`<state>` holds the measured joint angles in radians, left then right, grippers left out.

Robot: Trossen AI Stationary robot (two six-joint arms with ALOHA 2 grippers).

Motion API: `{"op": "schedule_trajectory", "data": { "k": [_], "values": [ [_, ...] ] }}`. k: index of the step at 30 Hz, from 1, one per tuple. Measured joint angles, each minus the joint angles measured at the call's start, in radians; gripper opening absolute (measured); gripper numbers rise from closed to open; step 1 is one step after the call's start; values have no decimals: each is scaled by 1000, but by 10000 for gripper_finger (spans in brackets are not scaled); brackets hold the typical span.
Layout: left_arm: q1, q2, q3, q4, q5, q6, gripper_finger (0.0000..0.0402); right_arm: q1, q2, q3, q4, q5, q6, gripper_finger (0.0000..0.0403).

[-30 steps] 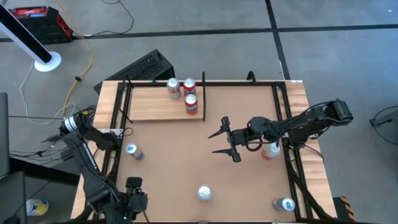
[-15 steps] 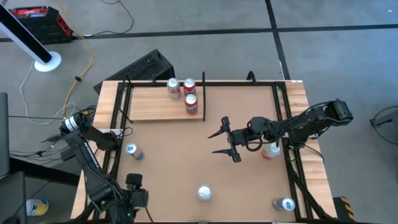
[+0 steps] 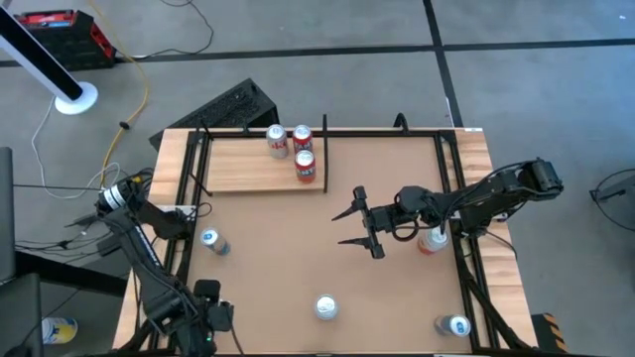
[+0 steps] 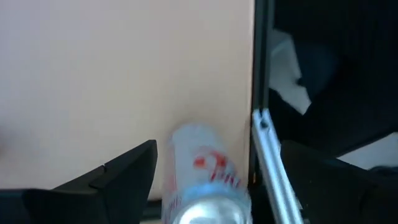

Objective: Place canned beverage on shelf
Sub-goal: Put the red-silver soda can on the shelf aligned with the other red-silver soda can

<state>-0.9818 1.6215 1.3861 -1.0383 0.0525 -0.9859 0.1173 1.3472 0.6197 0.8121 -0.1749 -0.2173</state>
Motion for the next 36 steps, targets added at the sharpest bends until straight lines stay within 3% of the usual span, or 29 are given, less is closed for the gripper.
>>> {"op": "schedule_trajectory", "data": {
  "k": [7,19,24,36],
  "values": [
    [-86,0,0,-95,-12,-145,325,0,0,0,-11,0,0,297],
    [-151,0,0,-107,-63,-264,325,0,0,0,-11,0,0,297],
    [-167,-1,-19,-93,-93,-291,325,0,0,0,-11,0,0,297],
    [-176,-1,-114,-24,-35,-283,325,0,0,0,-12,0,0,297]
  ]
}}
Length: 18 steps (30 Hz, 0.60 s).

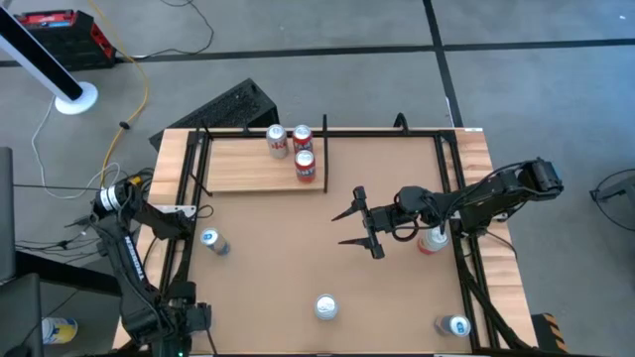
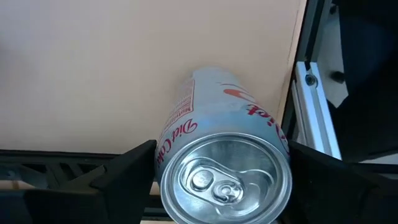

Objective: Place canned beverage on shelf
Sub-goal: Put the red-silver soda can on the shelf aligned with the other red-silver soda can

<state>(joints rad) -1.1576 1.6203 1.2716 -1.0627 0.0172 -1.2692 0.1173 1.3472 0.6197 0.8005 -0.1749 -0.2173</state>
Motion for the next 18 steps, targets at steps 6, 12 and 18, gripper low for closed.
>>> {"op": "schedule_trajectory", "data": {
  "k": [6,12,18],
  "values": [
    [0,0,0,-1,-5,26,325,0,0,0,0,0,0,297],
    [12,0,0,-1,-2,54,297,0,0,0,0,0,0,297],
    [86,0,0,-3,-34,149,279,0,0,0,0,0,0,297]
  ]
}}
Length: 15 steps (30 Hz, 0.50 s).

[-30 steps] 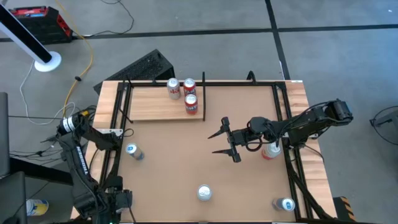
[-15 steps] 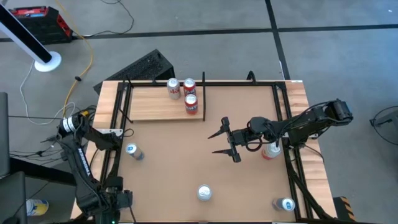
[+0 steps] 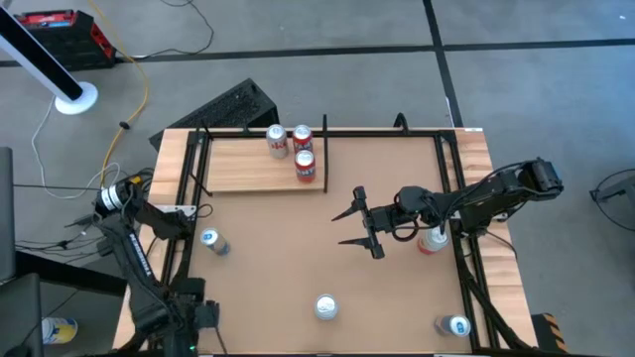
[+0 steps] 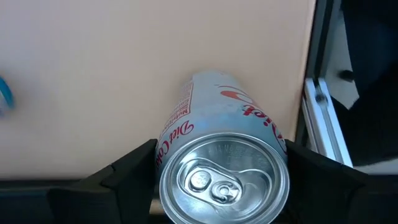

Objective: Place canned beverage on shelf
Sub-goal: Put the red-silver soda can on the shelf aligned with the other red-silver soda can

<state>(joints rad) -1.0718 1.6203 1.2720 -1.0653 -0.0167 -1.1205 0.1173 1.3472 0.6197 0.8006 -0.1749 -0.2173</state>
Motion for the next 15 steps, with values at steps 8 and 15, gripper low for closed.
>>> {"op": "schedule_trajectory", "data": {
  "k": [8,15],
  "values": [
    [232,-27,-1,-9,-85,354,279,0,0,0,0,0,0,297],
    [511,-155,-1,-80,-97,661,279,0,0,0,0,0,0,297]
  ]
}}
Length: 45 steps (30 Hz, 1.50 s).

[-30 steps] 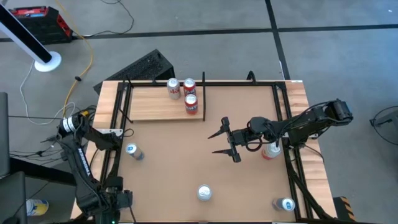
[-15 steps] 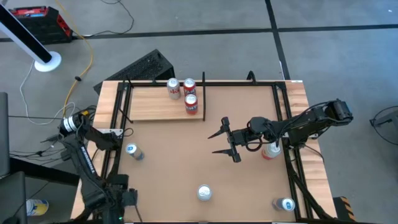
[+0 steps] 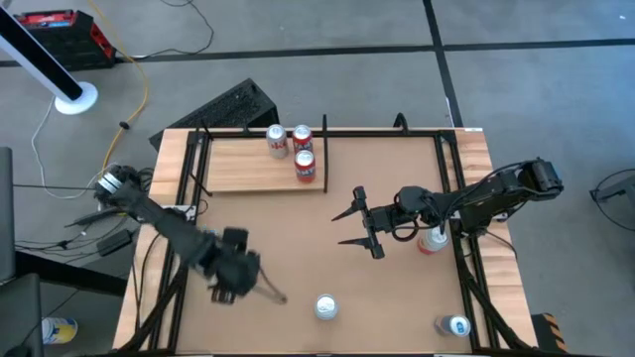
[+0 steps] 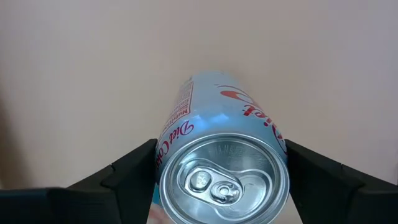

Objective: Place canned beverage on shelf
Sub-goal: Put the red-silver soda can on the shelf aligned with the other red-silver soda can

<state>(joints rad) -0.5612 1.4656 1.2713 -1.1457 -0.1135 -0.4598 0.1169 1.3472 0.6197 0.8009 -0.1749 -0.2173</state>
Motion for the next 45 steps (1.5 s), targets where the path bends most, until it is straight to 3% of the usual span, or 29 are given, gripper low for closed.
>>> {"op": "schedule_trajectory", "data": {
  "k": [9,14,18,31,36,45],
  "values": [
    [475,-138,0,-8,22,313,279,-7,0,0,-2,0,-16,297],
    [741,-92,26,-10,95,495,279,-22,-1,0,-17,0,-20,297],
    [871,-18,108,-20,130,637,279,-36,-1,-1,-45,0,-19,297],
    [1038,267,348,-122,82,972,279,-39,-1,-1,-100,1,44,297],
    [1079,353,445,-174,60,1014,279,-17,-1,-1,-133,1,71,297],
    [1096,392,457,-180,96,1068,280,9,-1,-1,-134,1,71,297]
  ]
}}
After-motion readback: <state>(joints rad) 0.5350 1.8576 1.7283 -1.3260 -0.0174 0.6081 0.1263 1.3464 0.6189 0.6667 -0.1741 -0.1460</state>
